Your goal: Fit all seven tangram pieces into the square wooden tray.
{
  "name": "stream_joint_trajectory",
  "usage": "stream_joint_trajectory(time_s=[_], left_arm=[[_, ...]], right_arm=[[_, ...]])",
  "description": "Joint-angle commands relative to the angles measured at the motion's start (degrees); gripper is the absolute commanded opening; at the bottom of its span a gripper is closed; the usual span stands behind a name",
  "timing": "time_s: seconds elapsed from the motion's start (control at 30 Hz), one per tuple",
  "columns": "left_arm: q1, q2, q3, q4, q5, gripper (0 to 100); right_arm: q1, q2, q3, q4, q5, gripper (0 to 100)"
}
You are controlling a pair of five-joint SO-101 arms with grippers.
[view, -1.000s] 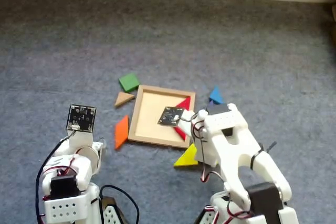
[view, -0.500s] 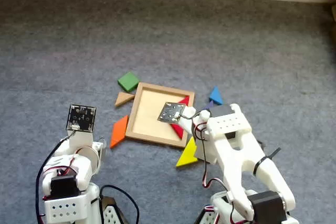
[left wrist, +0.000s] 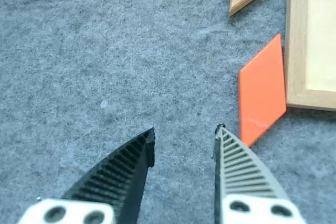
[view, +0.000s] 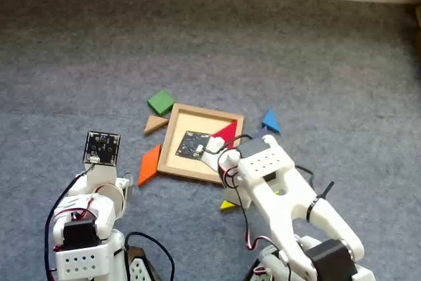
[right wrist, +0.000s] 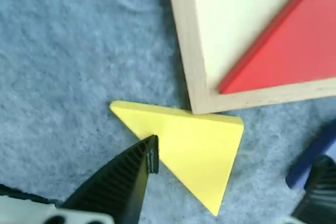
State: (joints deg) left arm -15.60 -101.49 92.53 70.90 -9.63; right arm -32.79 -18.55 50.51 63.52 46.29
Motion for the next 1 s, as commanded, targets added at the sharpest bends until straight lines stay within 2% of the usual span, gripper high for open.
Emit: stream_joint_trajectory(time_s=[0.0, 0.2, 0.47, 0.97], left_arm=[[0.66, -3.03, -0.22, -1.05, -0.53, 19], [0.66, -3.03, -0.22, -1.05, -0.53, 19], [0.66, -3.03, -0.22, -1.05, -0.53, 19], [0.66, -3.03, -0.22, -1.05, -0.53, 19]], right_arm=[[-1.27, 4.44, -0.04, -2.24, 1.49, 42.1], [-1.10, 13.05, -0.13, -2.95, 4.66, 42.1], [-0.57, 9.63, 0.40, -2.42, 8.53, 36.1], [0.31, 2.86, 7.96, 0.40, 8.70, 36.1]])
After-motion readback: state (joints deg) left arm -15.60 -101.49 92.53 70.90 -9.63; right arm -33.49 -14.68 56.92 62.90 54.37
